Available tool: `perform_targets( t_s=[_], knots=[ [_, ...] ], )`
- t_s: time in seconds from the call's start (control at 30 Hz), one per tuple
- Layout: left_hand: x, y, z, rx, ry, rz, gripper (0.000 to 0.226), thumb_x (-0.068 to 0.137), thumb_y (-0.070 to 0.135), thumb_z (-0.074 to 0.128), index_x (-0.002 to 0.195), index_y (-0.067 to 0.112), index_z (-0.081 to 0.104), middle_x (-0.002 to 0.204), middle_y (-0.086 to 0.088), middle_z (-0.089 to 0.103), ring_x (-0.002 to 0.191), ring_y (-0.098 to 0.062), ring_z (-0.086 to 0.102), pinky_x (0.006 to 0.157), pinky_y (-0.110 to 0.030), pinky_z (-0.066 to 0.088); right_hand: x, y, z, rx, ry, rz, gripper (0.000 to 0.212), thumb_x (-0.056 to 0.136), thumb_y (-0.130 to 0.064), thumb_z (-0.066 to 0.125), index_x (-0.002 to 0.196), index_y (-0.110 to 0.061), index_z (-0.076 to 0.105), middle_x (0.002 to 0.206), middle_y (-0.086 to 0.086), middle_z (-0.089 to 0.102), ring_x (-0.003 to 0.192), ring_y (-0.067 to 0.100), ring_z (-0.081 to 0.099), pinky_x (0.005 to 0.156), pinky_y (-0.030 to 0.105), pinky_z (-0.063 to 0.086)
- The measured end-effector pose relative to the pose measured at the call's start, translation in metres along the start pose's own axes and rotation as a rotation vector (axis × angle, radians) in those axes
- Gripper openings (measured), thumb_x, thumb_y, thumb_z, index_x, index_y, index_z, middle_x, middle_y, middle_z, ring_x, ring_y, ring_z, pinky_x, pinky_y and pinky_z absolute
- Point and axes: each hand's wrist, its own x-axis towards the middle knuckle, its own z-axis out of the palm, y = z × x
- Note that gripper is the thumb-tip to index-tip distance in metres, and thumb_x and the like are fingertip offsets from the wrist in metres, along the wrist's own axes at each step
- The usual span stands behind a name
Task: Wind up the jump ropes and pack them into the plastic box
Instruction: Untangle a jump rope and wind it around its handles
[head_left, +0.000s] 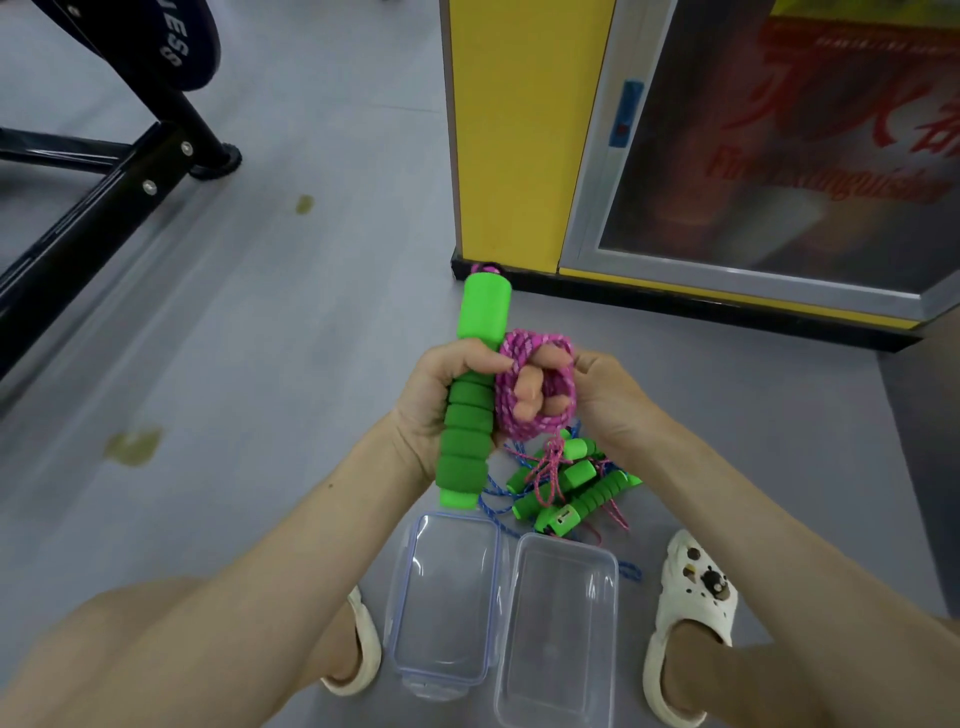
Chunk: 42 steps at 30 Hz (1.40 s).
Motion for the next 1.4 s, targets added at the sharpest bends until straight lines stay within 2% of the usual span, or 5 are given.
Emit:
perform_targets(
  t_s=[0.3,0.6,0.8,1.17,1.4],
  knots=[
    [0.008,0.013,0.005,0.12,0.506,0.324,0.036,0.08,-0.004,0.045,0.094,0.014,0.073,0.111,-0.007,0.07,0.114,-0.019,0.059,0.098,-0.026,0.04,-0.002,0.015,-0.011,-0.508,-0.128,-0.041,0.019,0.094,-0.021,0.056,0.077,-0.023,0.064,0.064,-0.002,0.061,0.057,0.005,0.052,0.058,0.018,0.041],
    [0.007,0.007,-0.012,1.675,0.768,0.057,0.028,0.076,0.005,0.069,0.086,0.013,0.044,0.071,0.004,0.042,0.068,-0.017,0.047,0.055,-0.027,0.037,0.004,0.009,-0.022,-0.688,0.122,-0.264,0.01,0.088,-0.018,0.063,0.082,-0.013,0.069,0.06,-0.006,0.054,0.057,0.007,0.046,0.055,0.019,0.034],
    [0.002,0.012,0.001,1.017,0.513,-0.341,0.019,0.079,0.0,0.06,0.098,-0.004,0.061,0.047,0.001,0.055,0.047,-0.017,0.051,0.055,-0.024,0.043,0.002,0.007,-0.018,-0.506,0.133,-0.317,0.01,0.089,-0.013,0.063,0.083,-0.021,0.066,0.066,-0.009,0.061,0.06,0.003,0.053,0.062,0.016,0.042],
    [0.001,0.004,-0.006,-0.01,-0.178,-0.011,0.044,0.075,0.01,0.056,0.115,-0.009,0.061,0.079,-0.013,0.07,0.068,-0.019,0.065,0.088,-0.03,0.051,0.0,0.021,-0.011,-0.684,-0.016,-0.288,0.013,0.09,-0.004,0.054,0.089,-0.001,0.066,0.086,0.014,0.068,0.077,0.023,0.06,0.076,0.033,0.05],
    [0.014,0.012,0.008,0.026,0.364,0.381,0.05,0.076,-0.006,0.043,0.125,0.004,0.046,0.124,-0.013,0.064,0.109,-0.024,0.064,0.098,-0.03,0.046,0.001,0.022,-0.006,-0.693,-0.102,-0.154,0.025,0.094,-0.016,0.053,0.069,-0.019,0.055,0.064,-0.011,0.057,0.051,-0.008,0.05,0.051,0.009,0.036]
  ],
)
